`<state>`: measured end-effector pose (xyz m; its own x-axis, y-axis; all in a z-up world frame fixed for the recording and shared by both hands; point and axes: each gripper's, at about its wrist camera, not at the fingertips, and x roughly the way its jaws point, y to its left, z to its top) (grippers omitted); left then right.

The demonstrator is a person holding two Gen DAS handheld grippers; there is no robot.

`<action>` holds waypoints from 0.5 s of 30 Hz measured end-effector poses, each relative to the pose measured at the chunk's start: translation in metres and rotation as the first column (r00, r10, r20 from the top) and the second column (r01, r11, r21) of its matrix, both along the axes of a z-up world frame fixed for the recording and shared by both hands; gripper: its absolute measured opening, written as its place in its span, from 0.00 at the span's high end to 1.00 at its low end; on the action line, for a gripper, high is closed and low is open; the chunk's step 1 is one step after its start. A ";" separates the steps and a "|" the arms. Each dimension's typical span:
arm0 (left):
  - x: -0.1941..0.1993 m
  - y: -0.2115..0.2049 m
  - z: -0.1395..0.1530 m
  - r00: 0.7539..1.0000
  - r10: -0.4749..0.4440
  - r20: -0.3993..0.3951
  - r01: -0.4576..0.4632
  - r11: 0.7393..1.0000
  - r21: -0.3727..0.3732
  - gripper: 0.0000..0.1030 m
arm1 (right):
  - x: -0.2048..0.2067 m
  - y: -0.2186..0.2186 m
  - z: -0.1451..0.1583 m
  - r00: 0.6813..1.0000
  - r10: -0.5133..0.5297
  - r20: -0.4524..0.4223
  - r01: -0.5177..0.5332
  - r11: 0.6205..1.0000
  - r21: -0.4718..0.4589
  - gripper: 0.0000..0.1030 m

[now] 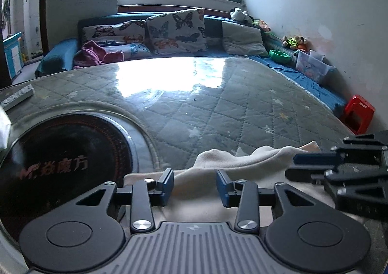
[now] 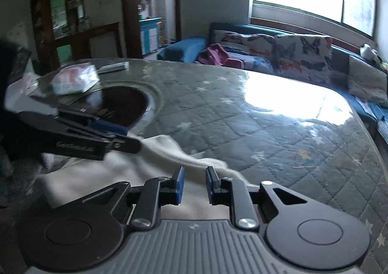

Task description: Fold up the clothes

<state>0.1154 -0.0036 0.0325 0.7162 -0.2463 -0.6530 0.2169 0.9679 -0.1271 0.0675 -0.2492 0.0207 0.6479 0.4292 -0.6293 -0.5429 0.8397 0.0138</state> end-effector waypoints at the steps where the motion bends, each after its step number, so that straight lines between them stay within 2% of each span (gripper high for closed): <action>1: -0.002 0.002 0.000 1.000 0.006 -0.001 -0.006 1.000 0.000 0.55 | -0.004 0.003 0.000 1.000 0.014 0.000 -0.014 1.000 0.000 0.78; 3: -0.007 0.005 0.001 1.000 0.019 -0.002 -0.019 1.000 0.000 0.51 | -0.013 0.008 0.000 0.999 0.036 -0.002 -0.036 0.999 -0.006 0.73; 6: -0.015 0.009 0.002 0.999 0.039 -0.005 -0.039 0.999 0.000 0.47 | -0.028 0.016 0.000 0.998 0.069 0.000 -0.069 0.997 -0.016 0.72; 15: -0.032 0.026 0.003 0.995 0.101 -0.012 -0.101 0.995 -0.014 0.39 | -0.055 0.032 -0.003 0.994 0.113 -0.003 -0.113 0.993 -0.025 0.62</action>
